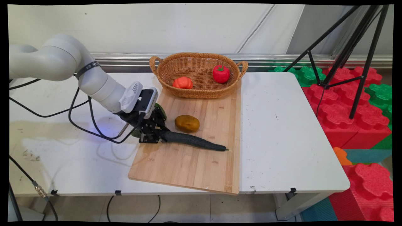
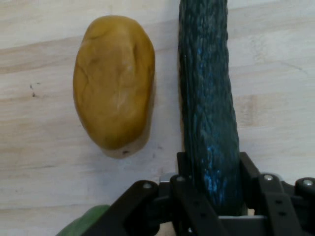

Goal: Place the picked object in the vegetable basket

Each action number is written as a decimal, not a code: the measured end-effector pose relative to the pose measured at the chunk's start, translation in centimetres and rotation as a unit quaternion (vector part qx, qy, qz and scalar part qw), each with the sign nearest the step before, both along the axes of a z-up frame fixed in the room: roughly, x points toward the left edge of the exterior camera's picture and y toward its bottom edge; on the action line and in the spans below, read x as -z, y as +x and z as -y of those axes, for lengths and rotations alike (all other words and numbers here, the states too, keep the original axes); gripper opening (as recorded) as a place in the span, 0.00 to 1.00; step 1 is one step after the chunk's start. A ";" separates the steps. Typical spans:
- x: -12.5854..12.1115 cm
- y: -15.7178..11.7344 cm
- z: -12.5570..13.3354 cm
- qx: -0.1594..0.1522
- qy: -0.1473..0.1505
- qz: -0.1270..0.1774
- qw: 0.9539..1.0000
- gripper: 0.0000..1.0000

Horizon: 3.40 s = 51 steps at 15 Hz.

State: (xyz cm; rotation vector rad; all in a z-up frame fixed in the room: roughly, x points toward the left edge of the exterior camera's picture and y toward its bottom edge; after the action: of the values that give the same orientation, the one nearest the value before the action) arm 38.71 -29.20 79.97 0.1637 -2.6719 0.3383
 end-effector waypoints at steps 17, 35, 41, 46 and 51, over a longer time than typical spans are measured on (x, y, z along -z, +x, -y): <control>-11.8 3.9 -2.0 -0.043 0.005 -0.094 0.995 0.00; -14.6 7.9 8.0 -0.076 -0.098 -0.070 0.990 0.00; -12.0 7.7 12.7 -0.071 -0.121 -0.043 0.989 0.00; -10.4 6.4 16.3 -0.052 -0.142 -0.029 0.988 0.00; -9.2 5.5 19.0 -0.048 -0.150 -0.023 0.987 0.00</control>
State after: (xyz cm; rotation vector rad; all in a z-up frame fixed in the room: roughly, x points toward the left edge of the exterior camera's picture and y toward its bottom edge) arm 44.23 -48.21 89.15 0.2053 -2.5354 0.7508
